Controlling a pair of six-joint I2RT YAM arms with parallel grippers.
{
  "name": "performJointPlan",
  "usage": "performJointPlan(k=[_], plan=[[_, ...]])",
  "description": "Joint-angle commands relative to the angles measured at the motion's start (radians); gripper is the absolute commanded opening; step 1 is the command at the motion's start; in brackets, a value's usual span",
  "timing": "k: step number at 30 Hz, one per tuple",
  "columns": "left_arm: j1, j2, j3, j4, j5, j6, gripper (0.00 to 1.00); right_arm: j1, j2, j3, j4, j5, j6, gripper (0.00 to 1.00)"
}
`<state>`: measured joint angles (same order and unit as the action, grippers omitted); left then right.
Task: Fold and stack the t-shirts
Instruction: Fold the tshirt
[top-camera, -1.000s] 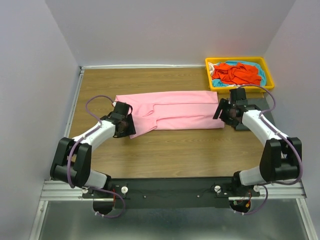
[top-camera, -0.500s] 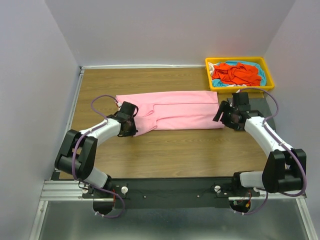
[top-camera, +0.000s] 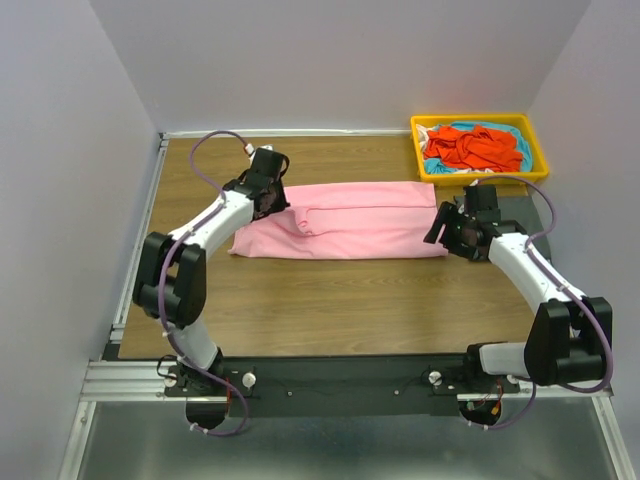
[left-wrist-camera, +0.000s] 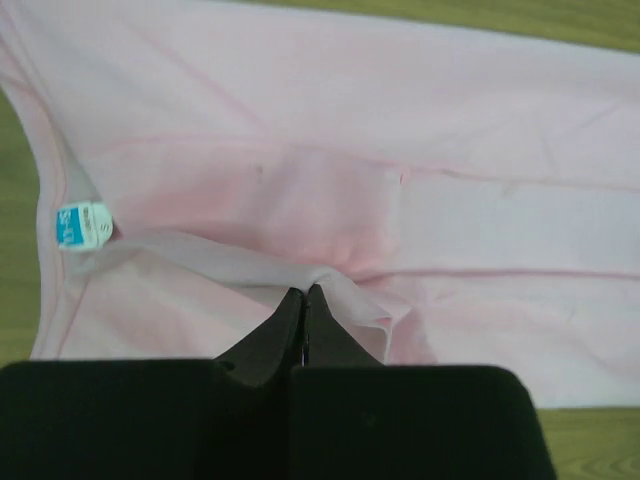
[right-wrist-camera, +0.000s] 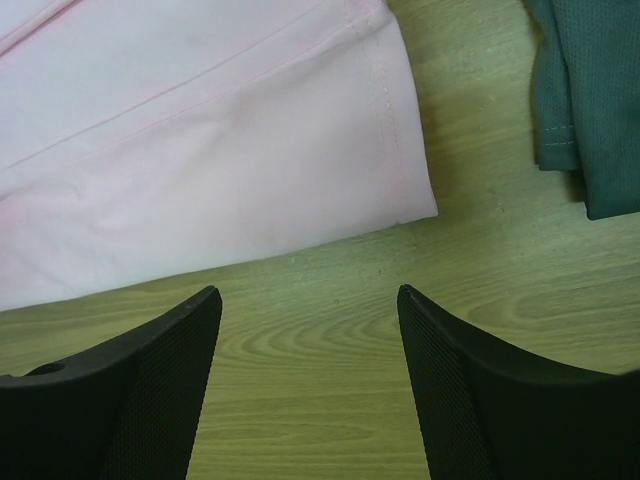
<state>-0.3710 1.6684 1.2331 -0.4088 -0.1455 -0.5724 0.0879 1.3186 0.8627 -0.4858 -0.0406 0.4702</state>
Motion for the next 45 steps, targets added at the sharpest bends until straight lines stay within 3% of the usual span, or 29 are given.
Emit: performJointPlan(k=[1, 9, 17, 19, 20, 22, 25, 32, 34, 35, 39, 45], plan=[[0.015, 0.118, 0.106, -0.016, -0.071, 0.049, 0.0, 0.003, 0.008, 0.016, 0.013, -0.03, -0.016, 0.78], [0.052, 0.27, 0.267, -0.016, -0.091, 0.06, 0.02, 0.003, 0.047, 0.033, 0.026, -0.108, -0.054, 0.77], [0.09, 0.306, 0.267, 0.031, -0.04, 0.042, 0.07, 0.003, 0.108, 0.05, 0.087, -0.179, -0.038, 0.77], [0.093, 0.3, 0.261, 0.042, -0.031, 0.043, 0.15, 0.004, 0.122, 0.058, 0.092, -0.17, -0.033, 0.77], [0.098, 0.288, 0.253, 0.044, -0.026, 0.042, 0.32, 0.003, 0.132, 0.062, 0.095, -0.156, -0.024, 0.77], [0.104, 0.266, 0.238, 0.051, -0.02, 0.036, 0.49, 0.003, 0.137, 0.065, 0.101, -0.139, -0.015, 0.77], [0.13, 0.185, 0.177, 0.071, -0.005, 0.019, 0.59, 0.003, 0.145, 0.059, 0.115, -0.098, -0.002, 0.76], [0.213, -0.073, -0.085, 0.123, 0.061, -0.003, 0.53, -0.005, 0.162, 0.029, 0.199, -0.102, 0.042, 0.76], [0.225, -0.139, -0.177, 0.136, 0.093, -0.009, 0.47, -0.011, 0.171, 0.021, 0.225, -0.126, 0.074, 0.76], [0.236, -0.171, -0.234, 0.158, 0.118, -0.017, 0.39, -0.013, 0.183, 0.013, 0.254, -0.145, 0.093, 0.75], [0.253, -0.185, -0.322, 0.222, 0.217, -0.035, 0.16, -0.023, 0.22, -0.007, 0.332, -0.215, 0.133, 0.71], [0.311, -0.101, -0.382, 0.284, 0.276, -0.058, 0.12, -0.049, 0.267, -0.04, 0.408, -0.24, 0.148, 0.68]])
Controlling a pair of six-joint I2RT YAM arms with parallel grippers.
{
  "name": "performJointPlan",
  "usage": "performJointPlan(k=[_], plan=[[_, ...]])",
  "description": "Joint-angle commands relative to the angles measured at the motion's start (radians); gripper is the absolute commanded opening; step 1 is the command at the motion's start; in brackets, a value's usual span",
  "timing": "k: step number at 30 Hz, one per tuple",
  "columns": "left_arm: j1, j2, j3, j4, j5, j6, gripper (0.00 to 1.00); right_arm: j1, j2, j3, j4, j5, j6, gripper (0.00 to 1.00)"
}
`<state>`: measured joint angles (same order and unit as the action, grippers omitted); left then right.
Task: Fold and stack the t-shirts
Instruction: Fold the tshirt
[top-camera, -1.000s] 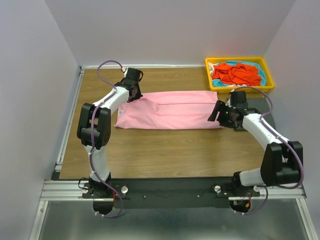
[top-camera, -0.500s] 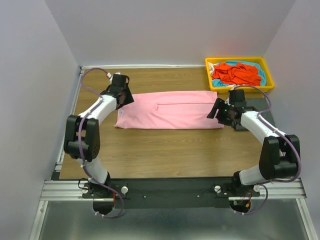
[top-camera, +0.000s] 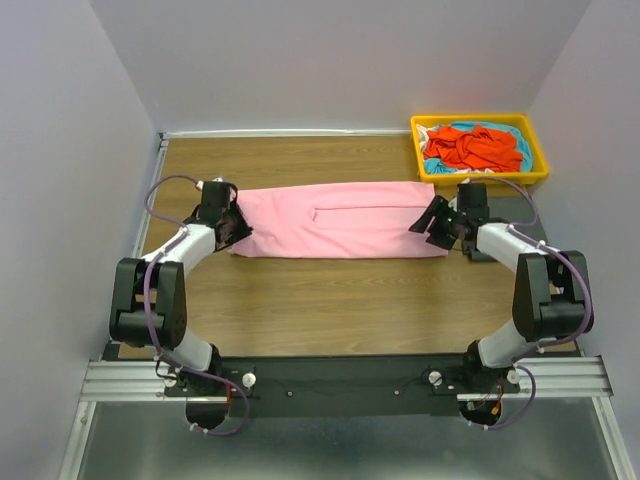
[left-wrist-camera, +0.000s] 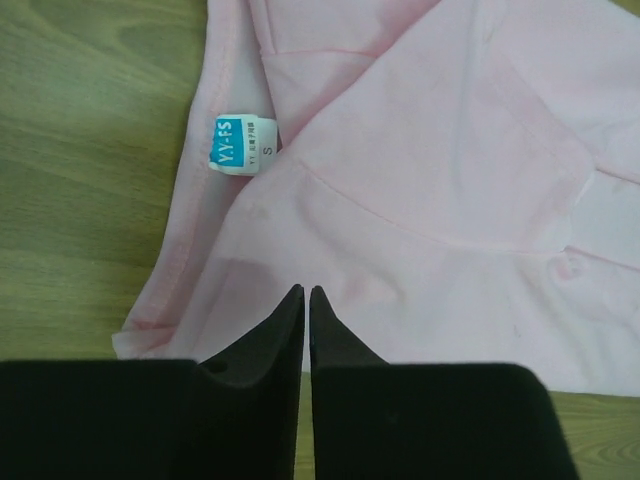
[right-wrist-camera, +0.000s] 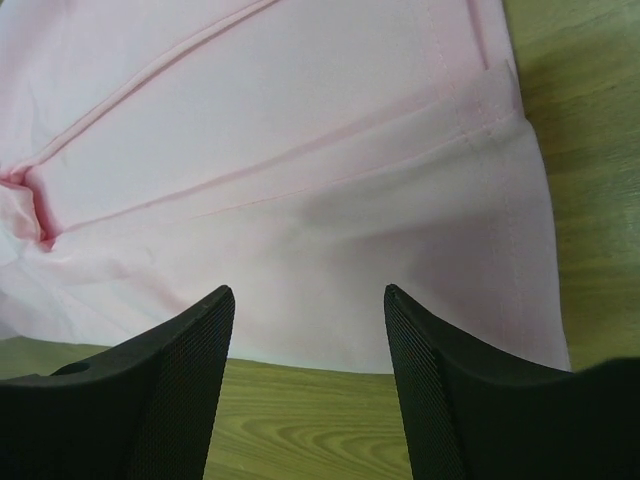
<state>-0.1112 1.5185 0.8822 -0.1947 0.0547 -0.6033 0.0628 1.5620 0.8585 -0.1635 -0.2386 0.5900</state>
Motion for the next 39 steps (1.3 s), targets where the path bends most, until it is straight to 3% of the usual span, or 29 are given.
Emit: performJointPlan(k=[1, 3, 8, 16, 22, 27, 35, 39], plan=[[0.067, 0.063, -0.04, 0.074, 0.086, -0.029, 0.06, -0.032, 0.027, -0.055, 0.088, -0.039, 0.028, 0.68], [0.102, 0.094, -0.077, 0.081, 0.106, -0.029, 0.01, -0.055, 0.032, -0.076, 0.097, -0.031, 0.018, 0.68], [0.159, 0.117, -0.15, 0.112, 0.094, -0.032, 0.0, -0.121, 0.033, -0.165, 0.117, -0.015, 0.002, 0.68], [0.205, 0.079, -0.135, 0.052, 0.065, 0.013, 0.0, -0.144, -0.036, -0.167, 0.111, -0.002, -0.041, 0.68], [0.203, -0.035, -0.106, 0.009, 0.06, 0.042, 0.09, -0.144, -0.056, -0.108, 0.105, -0.141, -0.038, 0.67], [0.185, -0.159, -0.08, -0.046, 0.005, 0.037, 0.29, -0.124, -0.042, -0.062, 0.098, -0.197, -0.054, 0.58], [0.036, -0.212, -0.109, -0.062, -0.076, -0.015, 0.26, -0.038, -0.022, -0.055, 0.064, -0.122, -0.094, 0.54], [0.034, -0.156, -0.152, -0.017, -0.064, -0.035, 0.22, -0.029, -0.008, -0.067, 0.048, -0.055, -0.098, 0.54]])
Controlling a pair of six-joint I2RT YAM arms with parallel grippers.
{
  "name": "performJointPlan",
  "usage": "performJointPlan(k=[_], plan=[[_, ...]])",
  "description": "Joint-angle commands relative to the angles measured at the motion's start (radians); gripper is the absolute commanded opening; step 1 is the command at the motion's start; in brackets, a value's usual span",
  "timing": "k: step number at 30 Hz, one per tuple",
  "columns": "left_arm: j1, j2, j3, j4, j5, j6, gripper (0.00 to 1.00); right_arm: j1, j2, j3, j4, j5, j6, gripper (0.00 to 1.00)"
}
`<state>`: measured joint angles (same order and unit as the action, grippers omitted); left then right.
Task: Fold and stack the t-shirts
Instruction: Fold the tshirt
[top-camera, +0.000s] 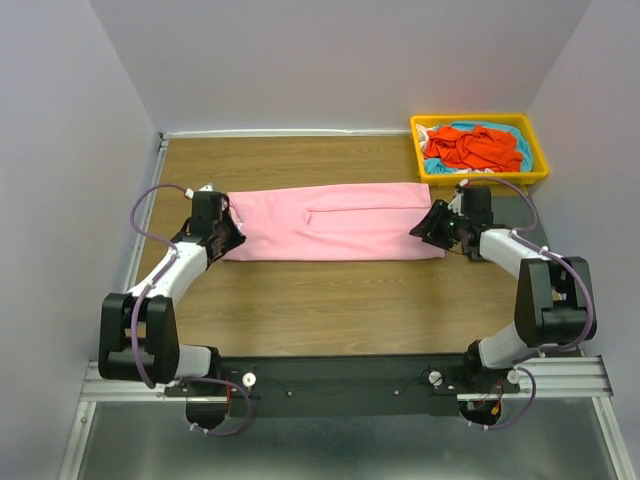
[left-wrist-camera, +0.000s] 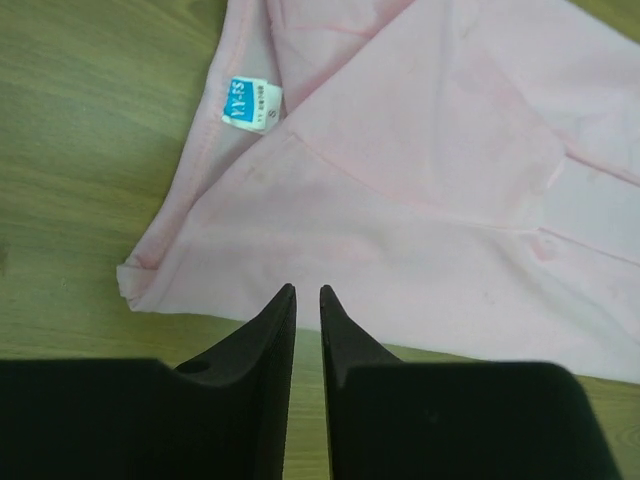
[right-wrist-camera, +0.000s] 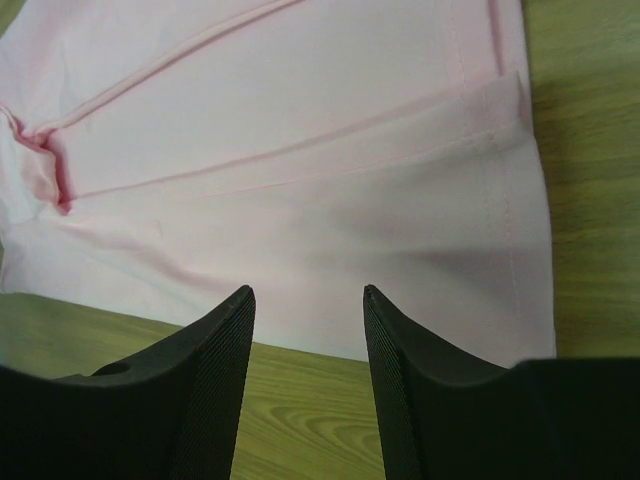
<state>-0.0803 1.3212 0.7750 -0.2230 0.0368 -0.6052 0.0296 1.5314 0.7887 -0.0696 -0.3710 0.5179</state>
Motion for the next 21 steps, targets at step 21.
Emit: performJointPlan(k=[21], plan=[[0.059, 0.493, 0.271, -0.022, -0.152, 0.068, 0.17, 0.07, -0.08, -0.239, -0.311, 0.004, 0.079, 0.58]])
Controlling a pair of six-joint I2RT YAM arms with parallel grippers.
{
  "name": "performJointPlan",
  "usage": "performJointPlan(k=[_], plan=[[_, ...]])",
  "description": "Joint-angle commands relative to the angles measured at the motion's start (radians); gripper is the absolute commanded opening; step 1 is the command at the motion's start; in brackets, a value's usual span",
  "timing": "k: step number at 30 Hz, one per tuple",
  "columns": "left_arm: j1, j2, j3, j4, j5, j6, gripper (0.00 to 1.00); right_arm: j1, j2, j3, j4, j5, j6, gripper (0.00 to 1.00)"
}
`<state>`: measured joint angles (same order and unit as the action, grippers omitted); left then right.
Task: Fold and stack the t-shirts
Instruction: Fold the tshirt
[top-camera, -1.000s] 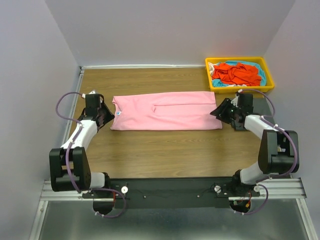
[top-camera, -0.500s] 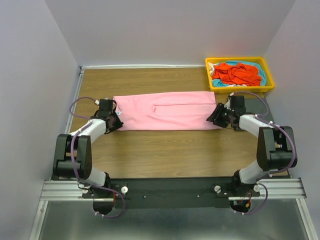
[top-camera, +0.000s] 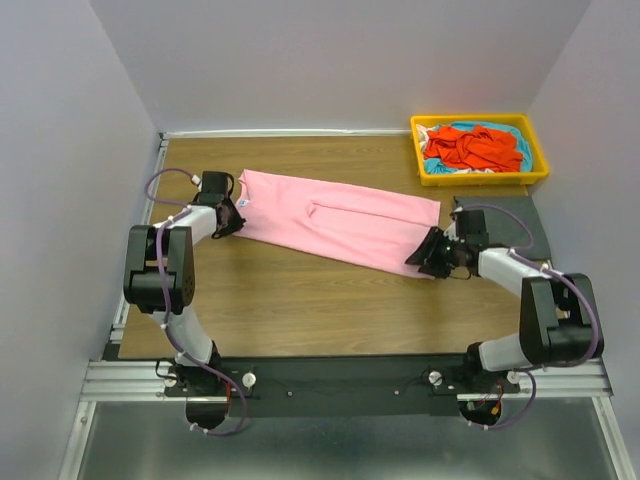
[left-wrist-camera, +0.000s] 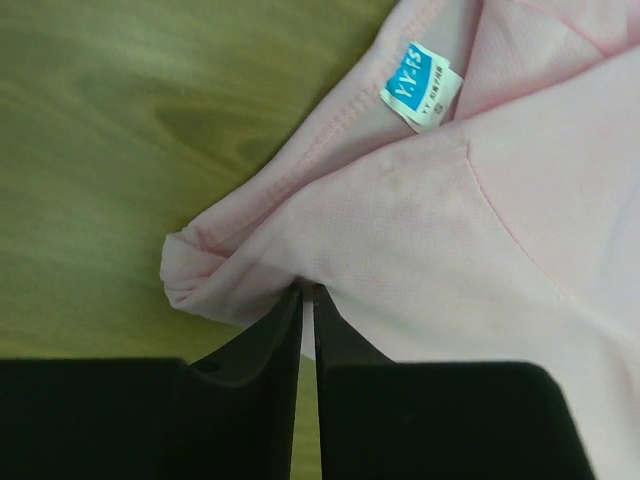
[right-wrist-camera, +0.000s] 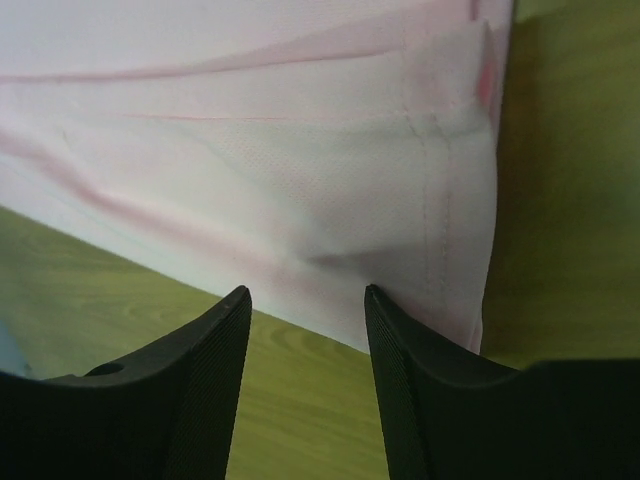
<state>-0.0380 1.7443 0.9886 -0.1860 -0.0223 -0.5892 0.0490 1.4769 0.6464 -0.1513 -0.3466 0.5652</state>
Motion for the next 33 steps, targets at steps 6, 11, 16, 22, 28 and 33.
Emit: performJointPlan(k=[6, 11, 16, 22, 28, 33], plan=[[0.015, 0.147, 0.258, -0.081, -0.126, 0.144, 0.32, 0.241, -0.112, -0.051, -0.382, -0.069, 0.018, 0.6], [0.015, 0.065, 0.325, -0.099, -0.163, 0.166, 0.45, 0.324, -0.11, 0.115, -0.422, -0.141, -0.045, 0.61], [0.004, -0.136, 0.204, -0.099, -0.151, 0.149, 0.5, 0.338, 0.037, 0.387, -0.409, -0.121, -0.174, 0.61], [-0.011, -0.504, 0.017, -0.13, -0.122, 0.169, 0.52, 0.44, 0.399, 0.828, -0.387, -0.152, -0.277, 0.61], [-0.011, -0.84, -0.1, -0.187, -0.093, 0.164, 0.63, 0.524, 0.68, 1.157, -0.363, -0.184, -0.291, 0.61], [-0.011, -1.043, -0.211, -0.158, -0.09, 0.098, 0.86, 0.575, 0.893, 1.364, -0.311, -0.232, -0.291, 0.61]])
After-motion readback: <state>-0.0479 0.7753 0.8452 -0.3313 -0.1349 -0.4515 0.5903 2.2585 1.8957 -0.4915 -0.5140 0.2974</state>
